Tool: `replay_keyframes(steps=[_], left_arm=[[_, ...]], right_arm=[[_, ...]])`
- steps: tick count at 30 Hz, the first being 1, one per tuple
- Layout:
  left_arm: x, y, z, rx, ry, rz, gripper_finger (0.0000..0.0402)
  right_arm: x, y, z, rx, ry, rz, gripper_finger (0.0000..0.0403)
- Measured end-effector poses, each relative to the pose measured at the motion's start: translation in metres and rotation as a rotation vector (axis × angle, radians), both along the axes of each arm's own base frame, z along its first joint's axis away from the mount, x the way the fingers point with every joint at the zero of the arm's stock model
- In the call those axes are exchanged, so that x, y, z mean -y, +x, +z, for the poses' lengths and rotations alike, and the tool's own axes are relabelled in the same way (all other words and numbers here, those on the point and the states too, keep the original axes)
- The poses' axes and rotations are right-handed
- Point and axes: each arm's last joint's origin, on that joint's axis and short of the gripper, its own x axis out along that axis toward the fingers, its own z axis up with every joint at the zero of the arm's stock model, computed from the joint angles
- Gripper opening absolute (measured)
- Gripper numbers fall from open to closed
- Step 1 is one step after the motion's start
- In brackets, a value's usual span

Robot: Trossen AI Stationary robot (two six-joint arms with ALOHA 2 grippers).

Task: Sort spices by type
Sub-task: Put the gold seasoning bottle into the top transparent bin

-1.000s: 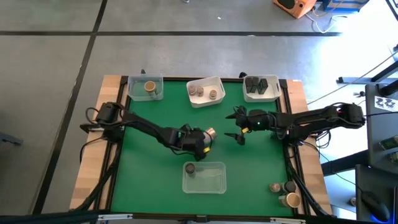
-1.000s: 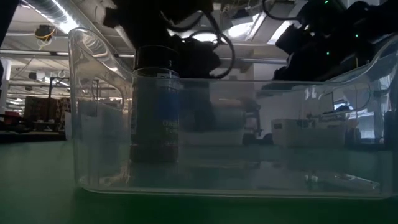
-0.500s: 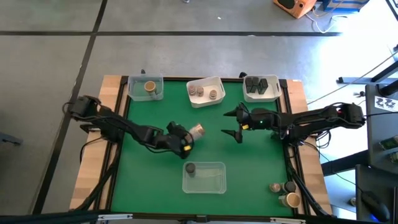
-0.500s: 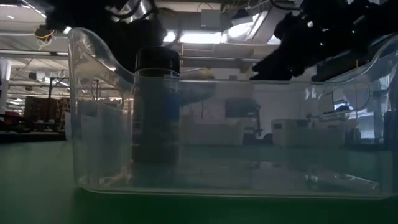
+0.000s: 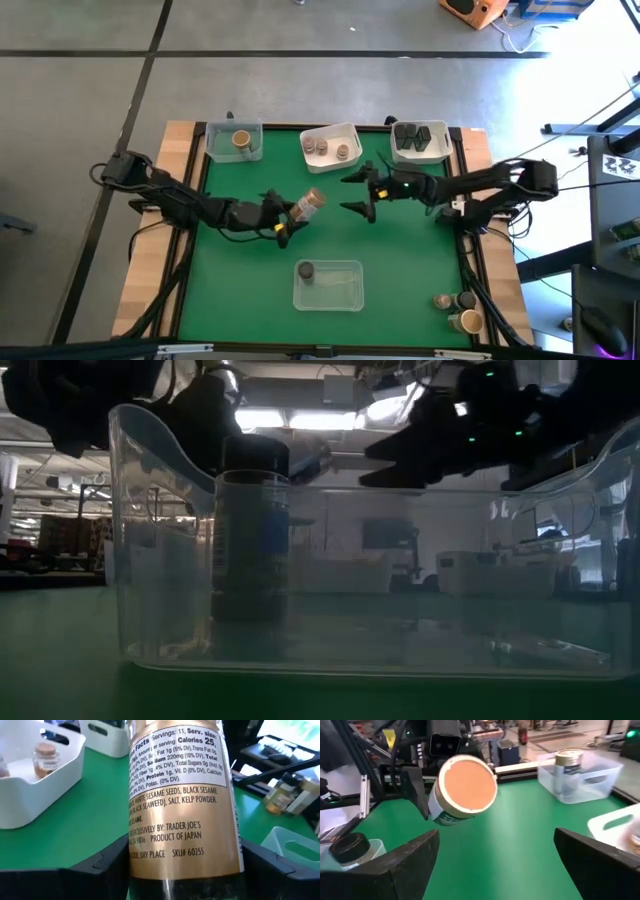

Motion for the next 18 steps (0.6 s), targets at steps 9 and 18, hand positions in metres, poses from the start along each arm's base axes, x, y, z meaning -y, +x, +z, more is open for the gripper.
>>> replay_keyframes(steps=[9, 18], left_arm=[[0.003, 0.002, 0.009, 0.094, 0.032, -0.023, 0.0264], [0.002, 0.002, 0.011, 0.104, 0.060, -0.027, 0.0264]], right_arm=[[0.002, 0.047, 0.003, 0.005, 0.025, 0.136, 0.0392], [0.001, 0.086, 0.026, 0.094, -0.012, 0.254, 0.0392]])
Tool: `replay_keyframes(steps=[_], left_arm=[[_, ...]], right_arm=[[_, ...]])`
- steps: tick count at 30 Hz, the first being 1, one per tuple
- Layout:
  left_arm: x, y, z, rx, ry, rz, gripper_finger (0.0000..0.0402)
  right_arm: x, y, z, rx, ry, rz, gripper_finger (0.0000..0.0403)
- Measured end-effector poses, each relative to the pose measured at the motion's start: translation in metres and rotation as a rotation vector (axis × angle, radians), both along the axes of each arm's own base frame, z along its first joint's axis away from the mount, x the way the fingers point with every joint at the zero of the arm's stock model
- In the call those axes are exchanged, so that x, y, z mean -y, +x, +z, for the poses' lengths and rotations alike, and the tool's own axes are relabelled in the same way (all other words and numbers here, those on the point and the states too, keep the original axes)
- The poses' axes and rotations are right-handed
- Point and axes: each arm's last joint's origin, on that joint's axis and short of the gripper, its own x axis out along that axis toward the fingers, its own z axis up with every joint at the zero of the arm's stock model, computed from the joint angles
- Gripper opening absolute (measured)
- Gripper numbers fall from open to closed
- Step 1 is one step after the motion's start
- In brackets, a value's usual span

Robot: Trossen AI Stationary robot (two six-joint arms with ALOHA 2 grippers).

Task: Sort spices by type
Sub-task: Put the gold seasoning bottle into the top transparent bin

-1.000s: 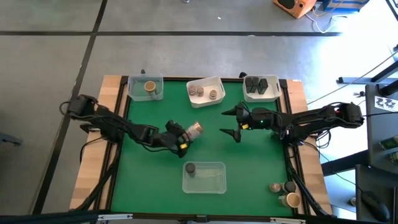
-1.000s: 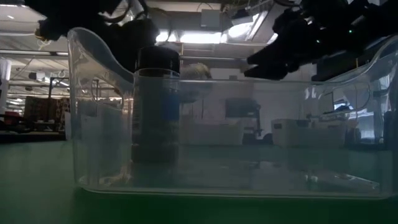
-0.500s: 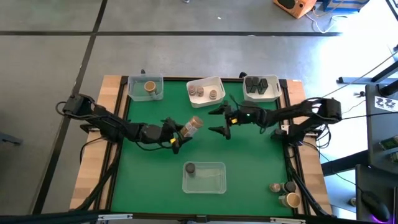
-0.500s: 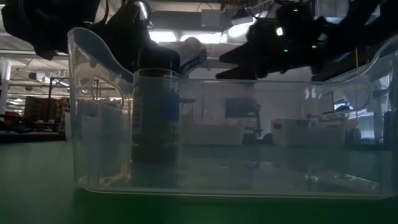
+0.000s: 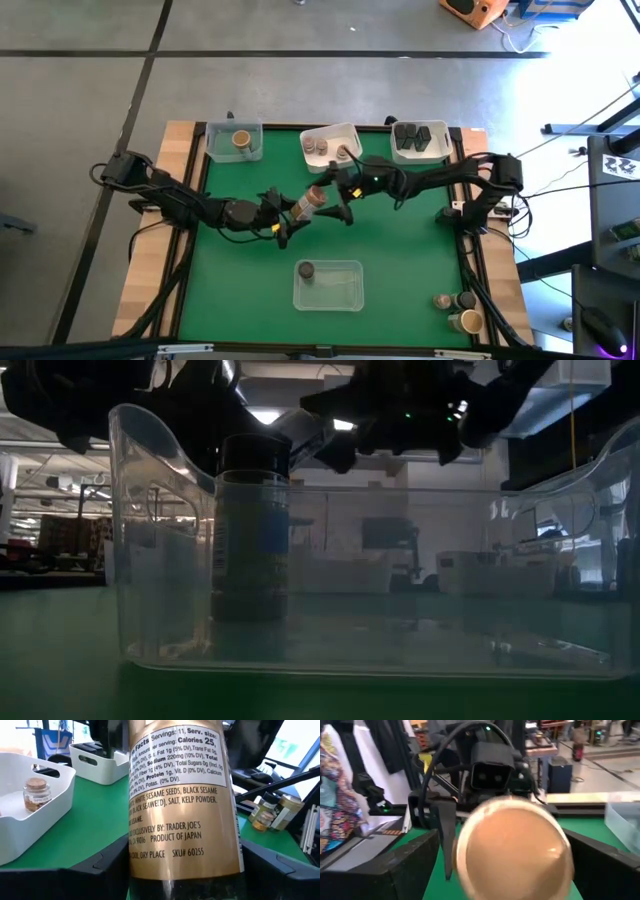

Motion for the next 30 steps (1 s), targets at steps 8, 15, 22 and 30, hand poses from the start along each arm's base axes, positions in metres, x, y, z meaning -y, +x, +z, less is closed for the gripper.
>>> replay_keyframes(steps=[8, 15, 22, 30], left_arm=[[0.000, 0.000, 0.000, -0.011, 0.040, -0.007, 0.0264], [-0.002, 0.000, -0.001, -0.027, 0.068, -0.003, 0.0270], [-0.004, 0.000, 0.000, -0.031, 0.067, 0.013, 0.0327], [-0.010, -0.027, 0.001, -0.275, -0.009, 0.045, 0.0333]], right_arm=[[0.001, 0.011, -0.001, 0.012, -0.030, 0.040, 0.0343], [0.001, 0.011, -0.002, 0.011, -0.060, 0.050, 0.0284], [0.000, 0.010, -0.006, -0.015, -0.141, 0.092, 0.0284], [0.016, 0.008, -0.010, -0.057, -0.190, -0.019, 0.0284]])
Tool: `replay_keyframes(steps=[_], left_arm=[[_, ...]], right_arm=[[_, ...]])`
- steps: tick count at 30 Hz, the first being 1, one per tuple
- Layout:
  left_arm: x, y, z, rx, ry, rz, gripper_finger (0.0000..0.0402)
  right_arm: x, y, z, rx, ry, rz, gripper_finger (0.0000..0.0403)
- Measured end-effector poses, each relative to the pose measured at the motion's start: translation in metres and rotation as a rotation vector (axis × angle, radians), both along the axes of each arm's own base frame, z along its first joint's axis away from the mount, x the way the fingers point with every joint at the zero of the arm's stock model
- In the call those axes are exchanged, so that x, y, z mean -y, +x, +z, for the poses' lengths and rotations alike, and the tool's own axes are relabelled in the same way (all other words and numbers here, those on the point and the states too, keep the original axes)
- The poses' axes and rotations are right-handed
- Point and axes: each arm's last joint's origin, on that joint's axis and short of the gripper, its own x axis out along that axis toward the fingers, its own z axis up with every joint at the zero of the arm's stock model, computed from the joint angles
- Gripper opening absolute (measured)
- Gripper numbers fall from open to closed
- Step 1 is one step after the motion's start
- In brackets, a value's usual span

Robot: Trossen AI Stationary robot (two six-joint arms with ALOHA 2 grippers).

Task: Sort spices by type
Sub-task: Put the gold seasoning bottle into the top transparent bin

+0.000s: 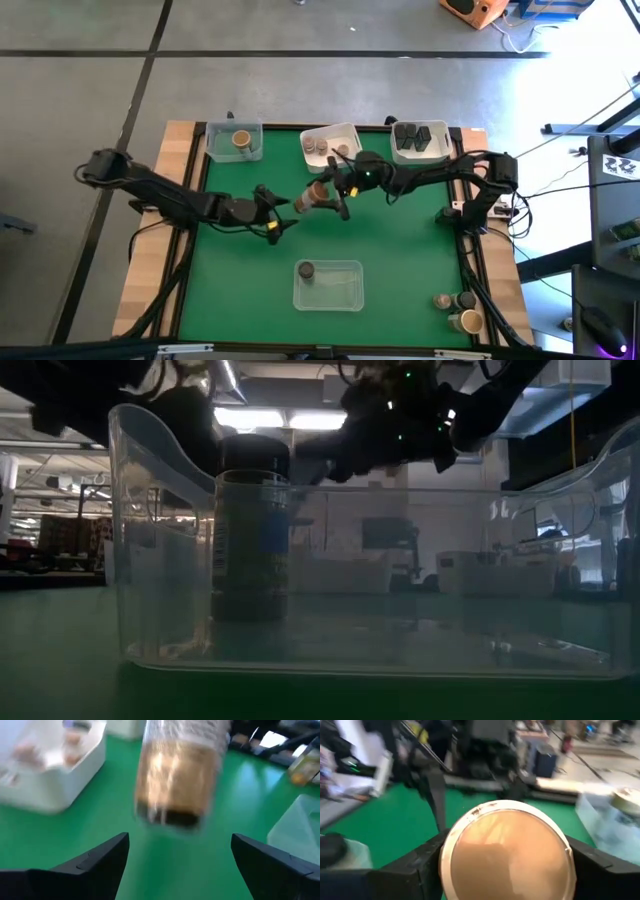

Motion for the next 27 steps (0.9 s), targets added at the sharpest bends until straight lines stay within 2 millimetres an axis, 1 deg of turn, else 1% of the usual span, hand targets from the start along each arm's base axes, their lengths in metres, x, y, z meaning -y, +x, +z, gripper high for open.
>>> replay_keyframes(steps=[4, 8, 12, 18, 21, 27], left_arm=[[-0.004, -0.022, 0.005, -0.097, -0.069, 0.060, 0.0334], [-0.008, -0.034, 0.010, -0.114, -0.074, 0.107, 0.0334], [-0.008, -0.036, 0.015, -0.097, -0.042, 0.094, 0.0335], [-0.008, -0.037, 0.016, -0.083, -0.066, 0.110, 0.0335], [-0.009, -0.037, 0.016, -0.076, -0.073, 0.135, 0.0335], [-0.010, -0.037, 0.017, -0.056, -0.077, 0.175, 0.0335]], right_arm=[[0.005, 0.000, -0.005, -0.075, -0.041, -0.077, 0.0284], [0.009, 0.013, -0.004, -0.158, -0.085, -0.129, 0.0284], [0.014, 0.030, -0.010, -0.248, -0.094, -0.157, 0.0284], [0.019, 0.055, -0.020, -0.303, -0.093, -0.162, 0.0284], [0.021, 0.062, -0.027, -0.332, -0.089, -0.159, 0.0284], [0.022, 0.067, -0.042, -0.355, -0.076, -0.148, 0.0284]])
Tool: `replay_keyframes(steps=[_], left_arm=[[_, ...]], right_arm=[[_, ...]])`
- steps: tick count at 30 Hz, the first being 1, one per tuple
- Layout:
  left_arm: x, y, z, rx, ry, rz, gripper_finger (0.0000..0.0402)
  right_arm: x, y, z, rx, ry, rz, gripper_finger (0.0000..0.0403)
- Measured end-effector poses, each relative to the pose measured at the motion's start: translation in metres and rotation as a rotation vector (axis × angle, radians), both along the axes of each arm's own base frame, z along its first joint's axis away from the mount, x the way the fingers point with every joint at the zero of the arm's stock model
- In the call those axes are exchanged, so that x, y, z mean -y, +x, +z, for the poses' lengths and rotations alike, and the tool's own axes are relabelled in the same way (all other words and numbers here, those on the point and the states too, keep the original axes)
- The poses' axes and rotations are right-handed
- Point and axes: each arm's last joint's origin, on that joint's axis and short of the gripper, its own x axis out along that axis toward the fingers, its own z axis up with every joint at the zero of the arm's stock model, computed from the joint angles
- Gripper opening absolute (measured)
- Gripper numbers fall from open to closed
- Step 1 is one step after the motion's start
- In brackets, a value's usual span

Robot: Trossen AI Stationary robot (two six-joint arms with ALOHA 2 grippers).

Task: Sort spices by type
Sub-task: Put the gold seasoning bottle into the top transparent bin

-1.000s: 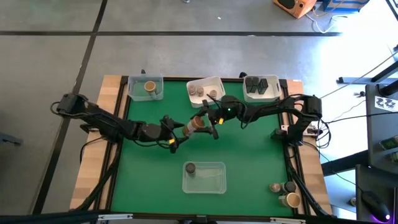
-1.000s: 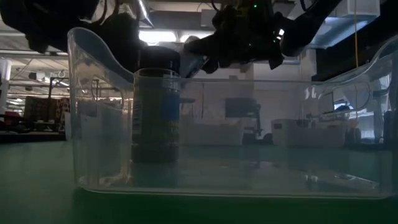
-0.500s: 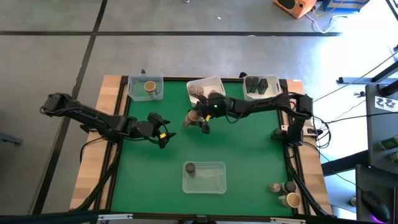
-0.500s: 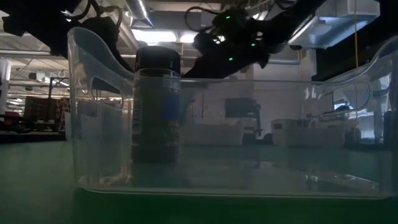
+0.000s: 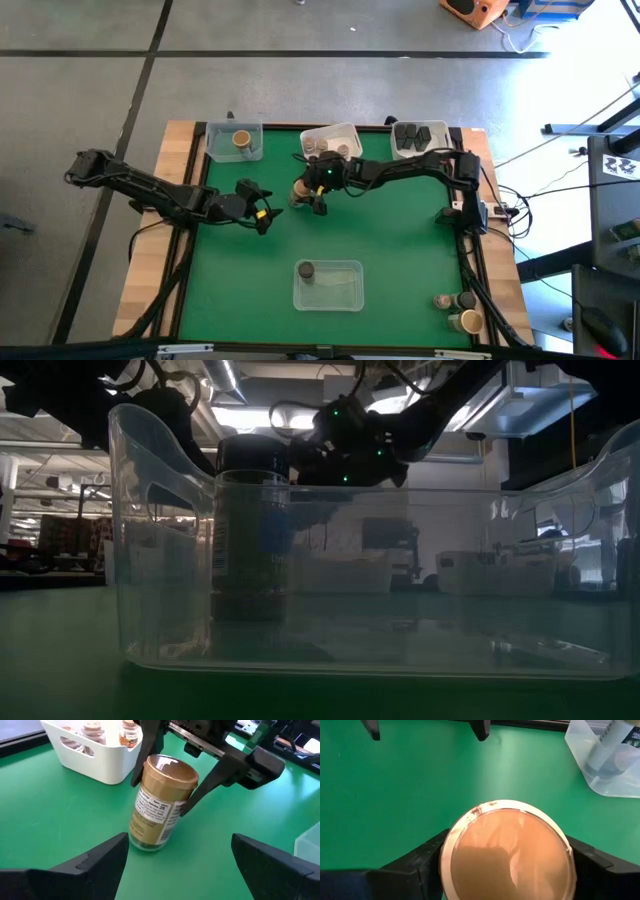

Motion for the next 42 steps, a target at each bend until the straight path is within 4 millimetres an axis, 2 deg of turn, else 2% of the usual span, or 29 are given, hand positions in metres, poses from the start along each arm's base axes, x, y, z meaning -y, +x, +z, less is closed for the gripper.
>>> replay_keyframes(steps=[11, 19, 24, 29, 34, 36, 42], left_arm=[[0.000, 0.000, 0.000, 0.002, 0.001, -0.001, 0.0335], [0.000, 0.000, 0.000, -0.010, 0.025, -0.016, 0.0335], [-0.001, 0.000, 0.000, -0.011, 0.031, -0.013, 0.0335], [-0.004, 0.003, 0.003, 0.016, 0.055, -0.013, 0.0335], [-0.011, 0.014, 0.006, 0.050, 0.150, -0.024, 0.0335], [-0.016, 0.021, 0.004, 0.050, 0.188, -0.018, 0.0335], [-0.022, 0.039, -0.007, 0.062, 0.260, -0.031, 0.0335]], right_arm=[[0.000, 0.001, -0.002, 0.010, 0.001, 0.005, 0.0284], [0.000, 0.001, -0.006, 0.006, 0.001, 0.004, 0.0381], [-0.001, -0.002, 0.001, -0.012, 0.003, 0.004, 0.0390], [-0.004, -0.021, 0.030, -0.091, -0.043, 0.035, 0.0377], [-0.006, -0.044, 0.051, -0.217, -0.079, 0.026, 0.0374], [-0.005, -0.050, 0.051, -0.258, -0.077, 0.014, 0.0374], [-0.005, -0.064, 0.025, -0.326, -0.057, -0.003, 0.0374]])
